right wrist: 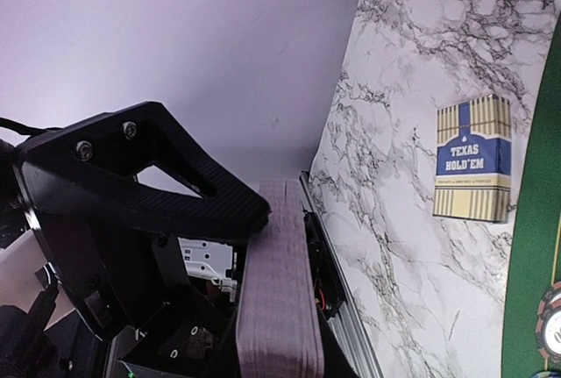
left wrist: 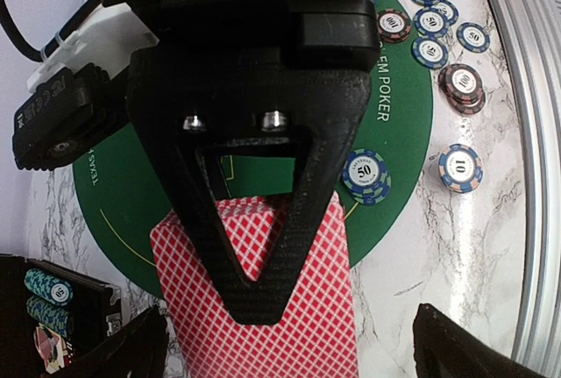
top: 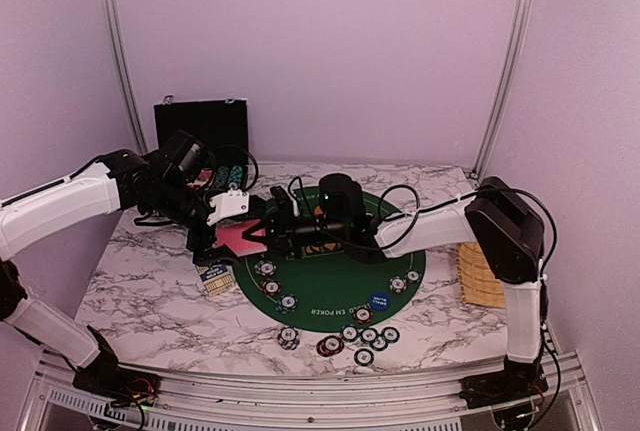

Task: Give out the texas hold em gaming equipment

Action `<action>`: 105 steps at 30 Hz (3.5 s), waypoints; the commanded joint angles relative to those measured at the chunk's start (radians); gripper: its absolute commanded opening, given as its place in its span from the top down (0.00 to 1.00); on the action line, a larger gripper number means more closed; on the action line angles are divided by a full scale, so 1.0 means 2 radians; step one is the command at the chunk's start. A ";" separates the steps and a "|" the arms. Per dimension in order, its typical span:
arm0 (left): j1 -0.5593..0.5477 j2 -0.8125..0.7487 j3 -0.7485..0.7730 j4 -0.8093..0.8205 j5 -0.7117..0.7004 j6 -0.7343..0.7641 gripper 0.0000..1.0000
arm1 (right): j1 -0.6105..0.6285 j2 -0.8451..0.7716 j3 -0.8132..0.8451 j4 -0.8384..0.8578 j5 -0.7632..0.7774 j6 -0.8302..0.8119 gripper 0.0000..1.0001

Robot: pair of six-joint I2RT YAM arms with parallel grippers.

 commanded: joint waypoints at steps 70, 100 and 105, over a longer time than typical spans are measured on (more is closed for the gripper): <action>-0.030 0.000 -0.079 0.122 -0.027 -0.099 0.17 | 0.000 -0.040 -0.007 -0.058 -0.023 -0.076 1.00; -0.030 0.017 -0.084 0.130 -0.068 -0.077 0.26 | 0.000 -0.017 0.002 -0.061 -0.017 -0.070 1.00; -0.030 0.014 -0.080 0.129 -0.067 -0.075 0.33 | 0.000 -0.011 0.004 -0.076 -0.012 -0.079 1.00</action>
